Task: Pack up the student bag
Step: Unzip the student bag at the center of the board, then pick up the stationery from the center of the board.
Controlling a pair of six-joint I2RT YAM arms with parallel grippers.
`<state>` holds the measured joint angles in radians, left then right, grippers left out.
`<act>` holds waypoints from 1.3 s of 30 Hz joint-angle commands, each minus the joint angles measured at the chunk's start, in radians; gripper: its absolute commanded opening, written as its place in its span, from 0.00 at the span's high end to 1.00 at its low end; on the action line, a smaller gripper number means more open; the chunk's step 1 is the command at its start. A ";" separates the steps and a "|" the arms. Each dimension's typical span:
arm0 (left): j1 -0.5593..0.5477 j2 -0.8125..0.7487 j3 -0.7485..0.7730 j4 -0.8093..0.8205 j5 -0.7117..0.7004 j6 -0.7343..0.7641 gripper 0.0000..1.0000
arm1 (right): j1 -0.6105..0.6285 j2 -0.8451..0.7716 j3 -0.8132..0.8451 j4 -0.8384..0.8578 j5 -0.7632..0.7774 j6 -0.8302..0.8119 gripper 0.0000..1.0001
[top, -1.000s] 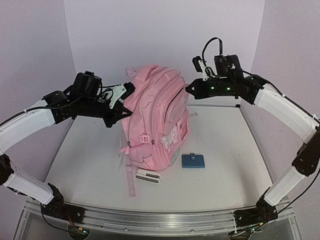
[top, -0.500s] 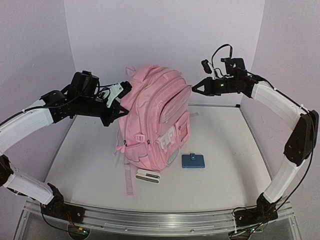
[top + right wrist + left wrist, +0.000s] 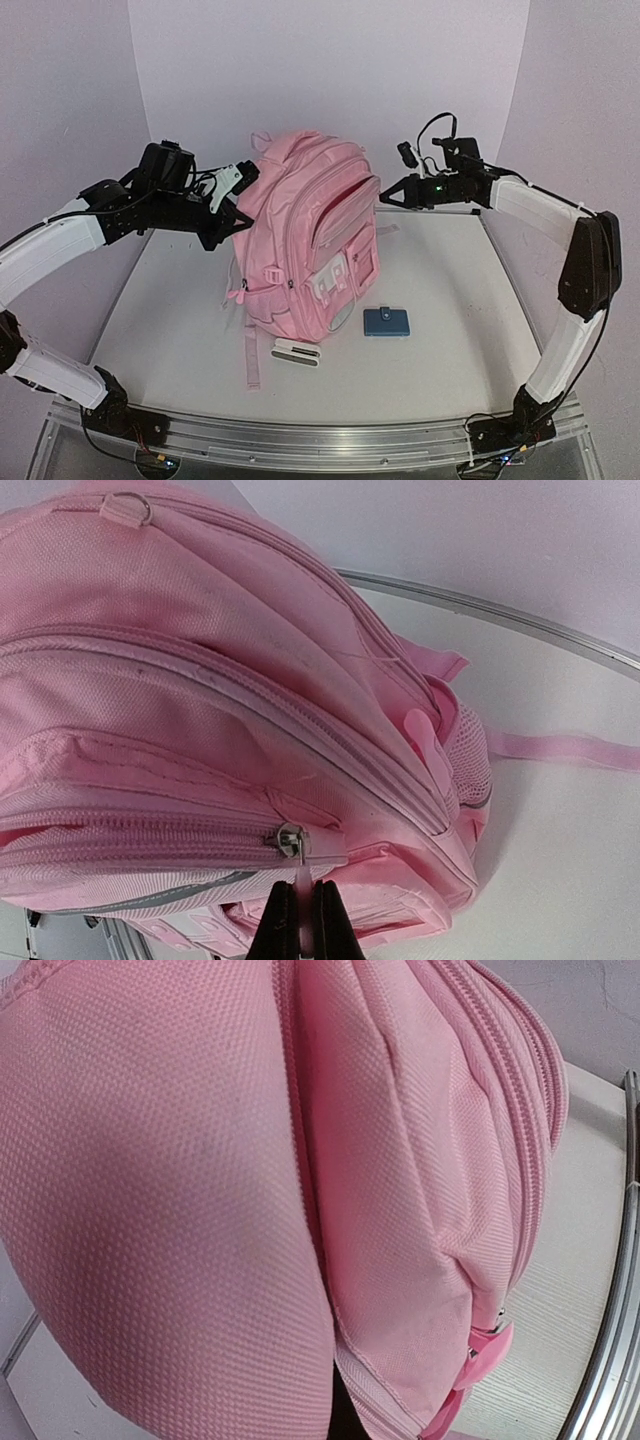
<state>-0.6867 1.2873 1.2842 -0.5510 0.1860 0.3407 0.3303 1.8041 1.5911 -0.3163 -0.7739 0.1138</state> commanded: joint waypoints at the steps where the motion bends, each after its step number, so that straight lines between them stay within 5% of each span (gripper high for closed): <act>1: 0.027 -0.021 0.009 -0.088 -0.034 -0.002 1.00 | -0.010 -0.032 -0.050 -0.084 0.047 -0.036 0.95; 7: 0.056 -0.025 -0.020 -0.038 0.006 -0.005 1.00 | 0.036 -0.240 -0.147 -0.081 0.217 -0.087 0.39; 14: 0.087 -0.009 -0.022 -0.003 0.073 -0.016 1.00 | 0.267 -0.508 -0.459 0.139 0.376 0.023 0.22; 21: 0.095 -0.023 -0.072 0.052 0.114 -0.034 1.00 | 0.515 -0.607 -0.741 0.403 0.434 0.143 0.22; 27: 0.095 -0.041 -0.116 0.100 0.112 -0.073 1.00 | 0.738 -0.396 -0.752 0.471 0.607 0.142 0.26; 39: 0.096 -0.037 -0.135 0.108 0.105 -0.093 1.00 | 0.793 -0.080 -0.748 0.604 0.599 0.103 0.26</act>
<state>-0.5999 1.2497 1.1809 -0.4211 0.3119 0.2598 1.1164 1.6700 0.8337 0.2150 -0.2180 0.2464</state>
